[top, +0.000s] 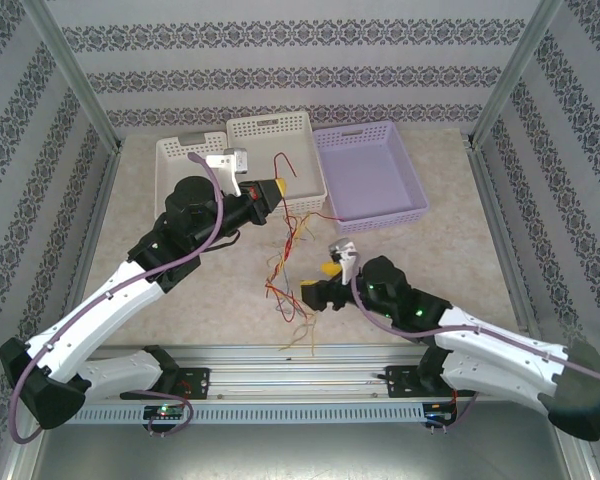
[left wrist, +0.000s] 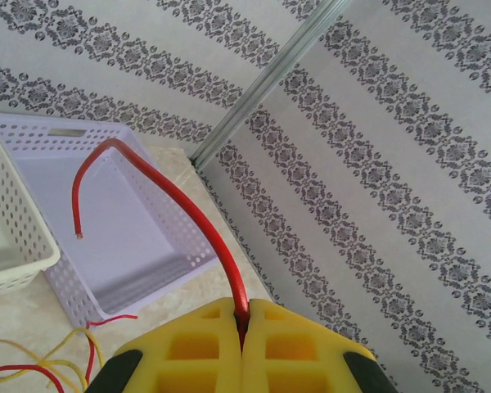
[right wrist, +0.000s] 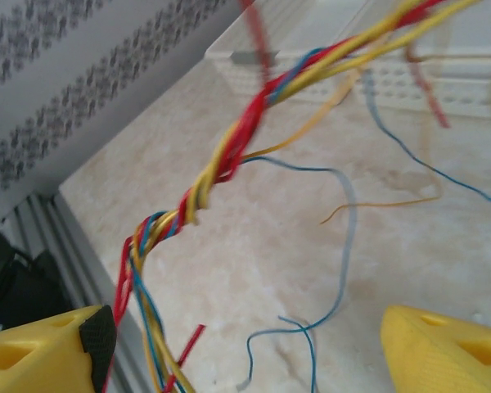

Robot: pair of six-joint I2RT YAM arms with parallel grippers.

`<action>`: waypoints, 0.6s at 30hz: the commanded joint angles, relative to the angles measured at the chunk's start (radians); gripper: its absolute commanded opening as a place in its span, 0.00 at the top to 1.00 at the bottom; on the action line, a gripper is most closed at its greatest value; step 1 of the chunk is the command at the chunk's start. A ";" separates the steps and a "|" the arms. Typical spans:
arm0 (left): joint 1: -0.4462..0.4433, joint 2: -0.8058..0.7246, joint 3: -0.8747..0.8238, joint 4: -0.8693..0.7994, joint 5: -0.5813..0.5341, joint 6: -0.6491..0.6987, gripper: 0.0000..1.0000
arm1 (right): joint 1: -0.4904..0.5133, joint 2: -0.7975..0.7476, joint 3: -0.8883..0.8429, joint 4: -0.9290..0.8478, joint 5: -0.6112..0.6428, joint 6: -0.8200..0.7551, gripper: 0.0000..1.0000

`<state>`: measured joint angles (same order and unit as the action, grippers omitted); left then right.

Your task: Untangle the cables

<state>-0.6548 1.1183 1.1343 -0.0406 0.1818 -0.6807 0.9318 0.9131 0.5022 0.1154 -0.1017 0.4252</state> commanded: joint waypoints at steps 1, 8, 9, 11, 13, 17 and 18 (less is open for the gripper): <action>-0.011 0.000 0.013 0.014 -0.017 0.013 1.00 | 0.022 0.064 0.079 0.023 -0.038 -0.056 0.16; -0.011 0.006 0.011 0.012 -0.025 0.012 1.00 | 0.044 0.176 0.133 0.041 -0.103 -0.045 0.16; -0.011 0.008 0.010 0.013 -0.025 0.011 1.00 | 0.050 0.189 0.136 0.044 -0.108 -0.046 0.16; -0.011 0.011 0.012 0.012 -0.027 0.009 1.00 | 0.066 0.218 0.141 0.040 -0.105 -0.057 0.16; -0.011 0.012 0.013 0.009 -0.027 0.009 1.00 | 0.084 0.253 0.152 0.025 -0.082 -0.070 0.16; -0.012 0.012 0.015 0.010 -0.028 0.005 1.00 | 0.110 0.306 0.175 0.009 -0.023 -0.108 0.17; -0.012 0.011 0.015 0.011 -0.028 0.004 1.00 | 0.113 0.319 0.184 0.002 -0.018 -0.117 0.17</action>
<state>-0.6548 1.1339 1.1343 -0.0410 0.1703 -0.6811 1.0325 1.2098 0.6441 0.1226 -0.1612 0.3584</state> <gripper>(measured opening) 0.047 0.833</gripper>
